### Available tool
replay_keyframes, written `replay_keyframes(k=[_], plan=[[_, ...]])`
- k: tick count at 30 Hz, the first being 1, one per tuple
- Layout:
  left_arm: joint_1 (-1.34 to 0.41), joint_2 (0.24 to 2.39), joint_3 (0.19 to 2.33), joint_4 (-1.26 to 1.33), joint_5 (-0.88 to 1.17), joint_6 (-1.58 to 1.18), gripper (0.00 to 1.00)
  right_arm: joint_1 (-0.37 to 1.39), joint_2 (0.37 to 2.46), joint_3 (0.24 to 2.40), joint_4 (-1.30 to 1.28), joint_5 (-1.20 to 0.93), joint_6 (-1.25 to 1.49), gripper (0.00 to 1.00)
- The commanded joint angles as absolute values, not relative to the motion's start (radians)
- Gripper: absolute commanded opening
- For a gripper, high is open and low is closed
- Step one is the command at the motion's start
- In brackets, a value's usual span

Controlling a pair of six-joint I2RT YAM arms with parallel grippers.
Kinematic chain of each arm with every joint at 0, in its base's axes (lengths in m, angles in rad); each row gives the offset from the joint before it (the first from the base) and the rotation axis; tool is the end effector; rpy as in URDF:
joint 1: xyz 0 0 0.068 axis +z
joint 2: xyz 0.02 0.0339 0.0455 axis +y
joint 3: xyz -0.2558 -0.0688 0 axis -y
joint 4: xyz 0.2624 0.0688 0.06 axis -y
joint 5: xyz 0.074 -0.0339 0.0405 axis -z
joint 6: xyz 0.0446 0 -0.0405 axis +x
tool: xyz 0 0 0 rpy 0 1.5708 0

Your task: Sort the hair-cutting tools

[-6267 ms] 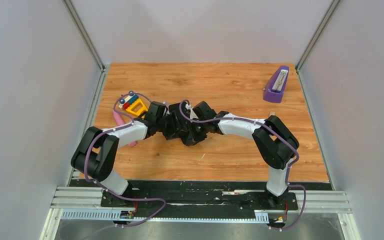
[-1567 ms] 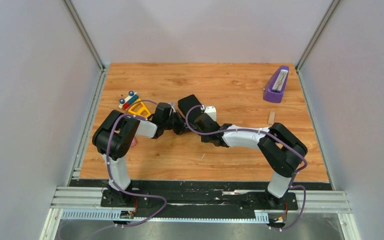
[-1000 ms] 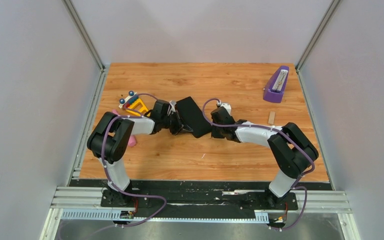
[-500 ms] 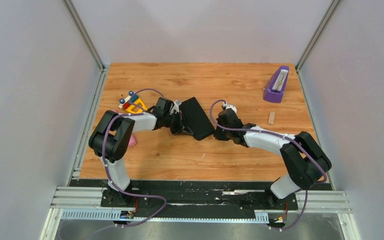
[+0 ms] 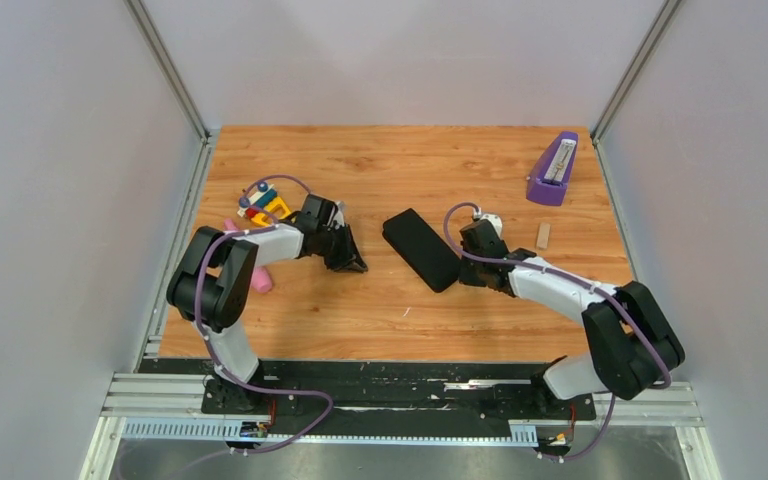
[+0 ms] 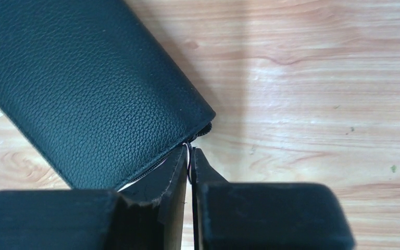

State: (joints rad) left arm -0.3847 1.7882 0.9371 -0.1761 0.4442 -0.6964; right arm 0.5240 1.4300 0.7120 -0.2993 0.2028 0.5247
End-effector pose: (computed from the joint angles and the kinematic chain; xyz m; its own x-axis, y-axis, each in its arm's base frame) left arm 0.3194 -0.1500 0.1077 -0.9581 -0.2370 -0.1609 -0.0909 0.7841 -0.6139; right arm 0.2496 0.1339 0.1392 -0.8371 0.0830 -0.5408 0.0242 0.9931 0.1150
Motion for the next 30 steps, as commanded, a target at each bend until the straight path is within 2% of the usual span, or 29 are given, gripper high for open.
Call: replay_keyframes(k=[1, 2, 3, 4, 5, 6, 7, 9, 12, 14, 19, 25, 30], plan=[[-0.384, 1.689, 0.898, -0.193, 0.358, -0.703, 0.36, 0.537, 1.339, 0.704, -0.288, 0.137, 0.525, 0.14], [-0.384, 1.674, 0.898, -0.194, 0.343, -0.701, 0.42, 0.537, 1.316, 0.702, -0.295, 0.146, 0.523, 0.18], [-0.384, 1.644, 0.899, -0.199, 0.331, -0.696, 0.55, 0.537, 1.294, 0.704, -0.304, 0.158, 0.521, 0.21], [-0.384, 1.626, 0.901, -0.204, 0.305, -0.692, 0.62, 0.537, 1.272, 0.705, -0.313, 0.179, 0.519, 0.24], [-0.384, 1.594, 0.904, -0.216, 0.290, -0.679, 0.74, 0.536, 1.249, 0.710, -0.325, 0.205, 0.516, 0.29], [-0.383, 1.574, 0.907, -0.224, 0.259, -0.672, 0.79, 0.535, 1.230, 0.715, -0.337, 0.241, 0.517, 0.39], [-0.383, 1.536, 0.913, -0.240, 0.222, -0.657, 0.89, 0.535, 1.208, 0.721, -0.351, 0.280, 0.517, 0.49], [-0.383, 1.472, 0.922, -0.265, 0.165, -0.627, 0.98, 0.534, 1.166, 0.734, -0.379, 0.361, 0.520, 0.66], [-0.383, 1.378, 0.944, -0.321, 0.075, -0.575, 1.00, 0.532, 1.101, 0.755, -0.415, 0.478, 0.526, 0.88], [-0.382, 1.298, 0.961, -0.356, -0.009, -0.533, 1.00, 0.531, 1.056, 0.771, -0.442, 0.561, 0.529, 0.98], [-0.381, 1.080, 0.999, -0.407, -0.228, -0.393, 1.00, 0.529, 0.894, 0.804, -0.497, 0.783, 0.544, 1.00], [-0.380, 0.863, 1.053, -0.431, -0.383, -0.219, 1.00, 0.526, 0.664, 0.817, -0.502, 1.009, 0.535, 1.00], [-0.380, 0.704, 1.032, -0.382, -0.515, -0.078, 1.00, 0.525, 0.528, 0.819, -0.496, 1.086, 0.473, 1.00]])
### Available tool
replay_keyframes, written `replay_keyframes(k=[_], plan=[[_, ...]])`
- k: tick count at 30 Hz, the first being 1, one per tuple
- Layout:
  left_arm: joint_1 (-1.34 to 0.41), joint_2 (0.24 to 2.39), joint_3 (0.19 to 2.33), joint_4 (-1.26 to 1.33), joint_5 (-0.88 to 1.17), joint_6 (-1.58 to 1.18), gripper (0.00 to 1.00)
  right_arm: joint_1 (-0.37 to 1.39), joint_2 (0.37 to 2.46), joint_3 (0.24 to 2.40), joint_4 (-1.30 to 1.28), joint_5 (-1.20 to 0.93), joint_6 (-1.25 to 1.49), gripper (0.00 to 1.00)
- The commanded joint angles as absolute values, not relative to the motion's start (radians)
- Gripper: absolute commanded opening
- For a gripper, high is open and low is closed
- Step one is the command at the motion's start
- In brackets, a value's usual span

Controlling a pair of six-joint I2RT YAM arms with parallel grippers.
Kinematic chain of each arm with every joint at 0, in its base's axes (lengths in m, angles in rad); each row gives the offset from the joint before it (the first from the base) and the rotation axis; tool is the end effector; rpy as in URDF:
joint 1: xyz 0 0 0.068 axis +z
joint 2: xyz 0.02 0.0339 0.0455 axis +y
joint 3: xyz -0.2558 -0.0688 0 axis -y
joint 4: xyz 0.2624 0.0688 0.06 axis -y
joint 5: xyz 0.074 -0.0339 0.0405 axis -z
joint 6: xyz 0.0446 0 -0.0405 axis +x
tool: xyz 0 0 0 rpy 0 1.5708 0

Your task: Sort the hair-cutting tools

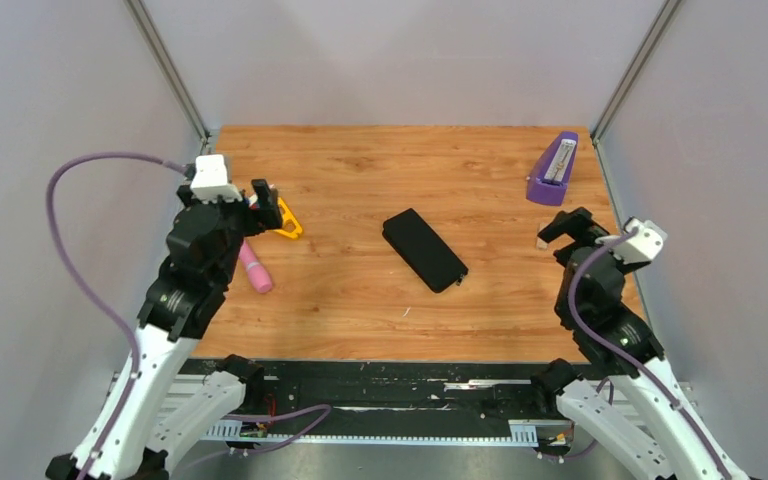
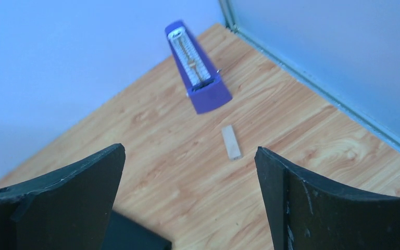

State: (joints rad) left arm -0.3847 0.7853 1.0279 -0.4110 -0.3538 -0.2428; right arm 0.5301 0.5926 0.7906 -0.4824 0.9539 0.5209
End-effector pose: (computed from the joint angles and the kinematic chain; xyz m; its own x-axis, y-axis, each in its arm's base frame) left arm 0.1853 -0.0583 0.3962 -0.1593 -0.1788 -0.9709 -0.0030 0.9835 -0.1807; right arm 0.1470 0.0440 0.3388 -0.0194 0.3223 -0.9464 0.4526 0.8469 0.2792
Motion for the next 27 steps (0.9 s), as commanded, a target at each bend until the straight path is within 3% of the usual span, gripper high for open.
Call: replay_keyframes(k=[1, 12, 27], plan=[[-0.380, 0.686, 1.017, -0.357, -0.552, -0.063, 1.00, 0.526, 0.509, 0.813, -0.495, 1.089, 0.458, 1.00], [-0.380, 0.488, 0.806, -0.207, -0.627, -0.031, 1.00, 0.526, 0.451, 0.746, -0.400, 1.016, 0.223, 1.00], [-0.380, 0.491, 0.733, -0.124, -0.593, -0.048, 1.00, 0.455, 0.444, 0.659, -0.239, 0.922, 0.128, 1.00]])
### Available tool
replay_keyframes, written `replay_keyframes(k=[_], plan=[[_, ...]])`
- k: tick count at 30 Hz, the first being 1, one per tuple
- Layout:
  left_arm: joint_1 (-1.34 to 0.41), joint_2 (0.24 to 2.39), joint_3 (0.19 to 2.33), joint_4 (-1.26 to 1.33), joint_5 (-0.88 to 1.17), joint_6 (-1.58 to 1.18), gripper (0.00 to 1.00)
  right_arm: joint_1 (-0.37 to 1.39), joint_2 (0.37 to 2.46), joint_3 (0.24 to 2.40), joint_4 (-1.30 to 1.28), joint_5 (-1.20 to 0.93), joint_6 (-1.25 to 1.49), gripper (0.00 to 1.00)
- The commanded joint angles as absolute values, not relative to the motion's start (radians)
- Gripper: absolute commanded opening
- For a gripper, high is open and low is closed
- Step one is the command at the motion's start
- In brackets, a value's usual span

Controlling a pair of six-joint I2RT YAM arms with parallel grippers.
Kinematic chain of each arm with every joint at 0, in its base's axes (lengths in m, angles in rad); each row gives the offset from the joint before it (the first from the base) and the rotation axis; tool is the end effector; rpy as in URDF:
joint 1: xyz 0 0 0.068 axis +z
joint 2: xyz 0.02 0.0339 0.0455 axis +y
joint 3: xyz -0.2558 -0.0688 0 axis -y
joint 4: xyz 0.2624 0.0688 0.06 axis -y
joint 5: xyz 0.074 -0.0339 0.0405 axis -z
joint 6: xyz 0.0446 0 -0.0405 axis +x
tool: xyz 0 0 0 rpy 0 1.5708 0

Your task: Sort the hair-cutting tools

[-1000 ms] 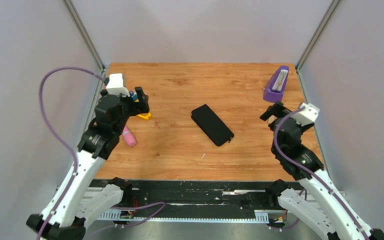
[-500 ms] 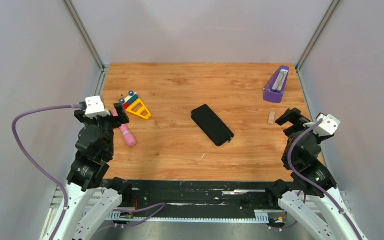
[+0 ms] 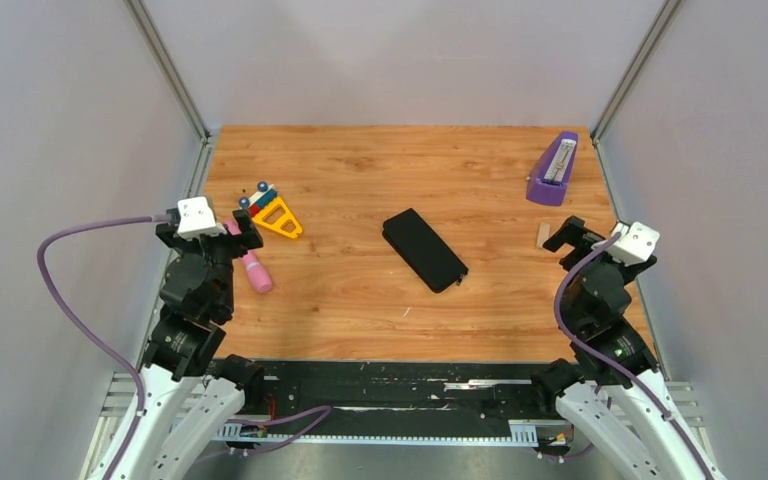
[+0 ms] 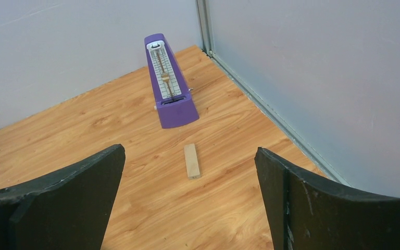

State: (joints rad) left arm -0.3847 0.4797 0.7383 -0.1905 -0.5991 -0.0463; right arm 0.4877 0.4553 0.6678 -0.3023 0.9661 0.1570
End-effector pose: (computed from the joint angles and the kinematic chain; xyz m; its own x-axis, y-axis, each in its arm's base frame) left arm 0.1410 -0.0300 0.3642 0.0728 -0.0707 -0.9948 -0.2084 0.9744 -0.0845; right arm 0.1347 0.0299 0.3311 -0.0067 0.0971 -0.9953 0.4642 0.8819 0.0829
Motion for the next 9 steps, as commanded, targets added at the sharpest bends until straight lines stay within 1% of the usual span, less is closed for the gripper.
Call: replay_keyframes(k=[1, 9], plan=[[-0.380, 0.491, 0.730, -0.120, -0.589, -0.048, 1.00, 0.442, 0.443, 0.656, -0.235, 0.903, 0.129, 1.00], [-0.380, 0.506, 0.724, -0.114, -0.573, -0.046, 1.00, 0.326, 0.452, 0.638, -0.214, 0.788, 0.151, 1.00]])
